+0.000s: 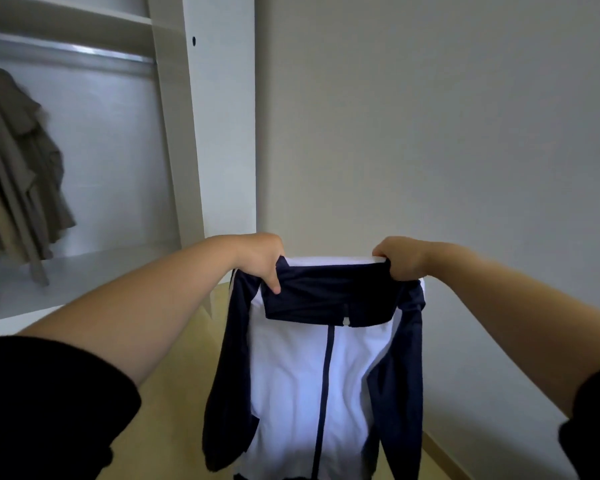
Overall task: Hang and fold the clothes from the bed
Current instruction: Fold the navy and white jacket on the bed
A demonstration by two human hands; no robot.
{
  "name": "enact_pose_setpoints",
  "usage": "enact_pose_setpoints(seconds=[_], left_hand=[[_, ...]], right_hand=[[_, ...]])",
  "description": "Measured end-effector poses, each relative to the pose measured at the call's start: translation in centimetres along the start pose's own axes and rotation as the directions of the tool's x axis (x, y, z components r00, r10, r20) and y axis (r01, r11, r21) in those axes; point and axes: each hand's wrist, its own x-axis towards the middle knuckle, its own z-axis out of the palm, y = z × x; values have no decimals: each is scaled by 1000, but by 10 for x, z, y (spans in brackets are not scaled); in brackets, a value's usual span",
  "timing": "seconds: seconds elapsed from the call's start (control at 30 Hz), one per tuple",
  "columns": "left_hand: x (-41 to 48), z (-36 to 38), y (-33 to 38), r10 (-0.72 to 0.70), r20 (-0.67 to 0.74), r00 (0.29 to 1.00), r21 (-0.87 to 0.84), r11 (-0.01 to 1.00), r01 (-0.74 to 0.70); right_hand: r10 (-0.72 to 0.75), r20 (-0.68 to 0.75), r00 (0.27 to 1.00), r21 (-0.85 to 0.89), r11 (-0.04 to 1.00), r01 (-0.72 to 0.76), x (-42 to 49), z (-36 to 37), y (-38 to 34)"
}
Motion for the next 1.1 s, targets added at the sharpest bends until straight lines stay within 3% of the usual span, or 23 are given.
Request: enact_pose_setpoints(seconds=[0.1, 0.23, 0.4, 0.53, 0.7, 0.83, 0.97, 1.1], left_hand=[[3, 1, -1, -41, -26, 999, -26, 999, 41], [8, 4, -4, -61, -89, 994, -114, 992, 50], [16, 17, -5, -112, -221, 969, -111, 990, 89], [23, 23, 4, -101, -303, 948, -180, 983, 47], [26, 15, 36, 44, -399, 916, 230, 972, 53], [29, 3, 86, 97, -465, 880, 372, 924, 95], [21, -15, 150, 159, -534, 830, 409, 908, 89], [-9, -35, 222, 241, -599, 763, 438, 897, 61]], right_hand=[[26, -150, 988, -5, 1000, -27, 3, 4, 5], [124, -321, 939, 182, 981, -67, 8, 17, 14], [172, -267, 948, 301, 949, -88, 9, 32, 33], [158, -271, 950, 195, 975, -107, 3, 34, 45], [112, -363, 925, -155, 972, -179, -29, 24, 62], [183, -470, 863, -306, 884, -354, -75, 4, 78], [294, -583, 758, -280, 802, -527, -145, -24, 94], [374, -708, 600, -206, 703, -681, -238, -50, 105]])
